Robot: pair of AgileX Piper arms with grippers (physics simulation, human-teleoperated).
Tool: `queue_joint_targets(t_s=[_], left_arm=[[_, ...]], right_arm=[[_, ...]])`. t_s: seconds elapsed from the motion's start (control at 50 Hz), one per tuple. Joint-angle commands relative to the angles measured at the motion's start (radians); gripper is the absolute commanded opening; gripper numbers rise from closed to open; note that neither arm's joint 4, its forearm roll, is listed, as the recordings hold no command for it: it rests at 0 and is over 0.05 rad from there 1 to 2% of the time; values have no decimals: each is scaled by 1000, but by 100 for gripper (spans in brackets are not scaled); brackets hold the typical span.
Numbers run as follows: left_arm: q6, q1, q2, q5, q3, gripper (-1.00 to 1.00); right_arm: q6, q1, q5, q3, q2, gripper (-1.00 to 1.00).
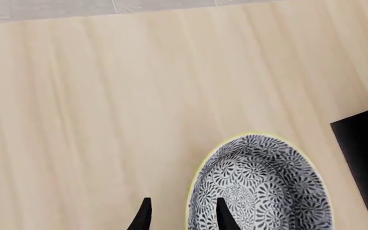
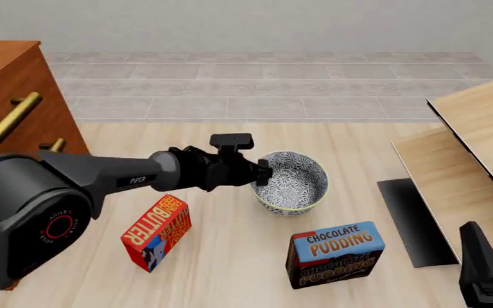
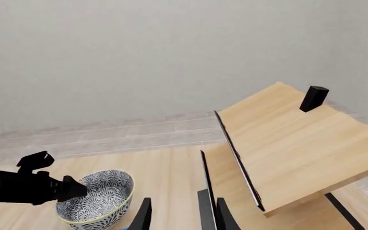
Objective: Close the top drawer of the cabinet and put the bowl on top of it.
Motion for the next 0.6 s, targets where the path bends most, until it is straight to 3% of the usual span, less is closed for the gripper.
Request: queue_joint_targets(t_s=[0.02, 0.6], left_arm=[[-10, -5, 15, -8, 1, 100], [-19, -12, 37, -33, 19, 100]], right_arm=[[2, -1, -1, 1, 0, 100], [4, -4, -2, 0, 0, 100]])
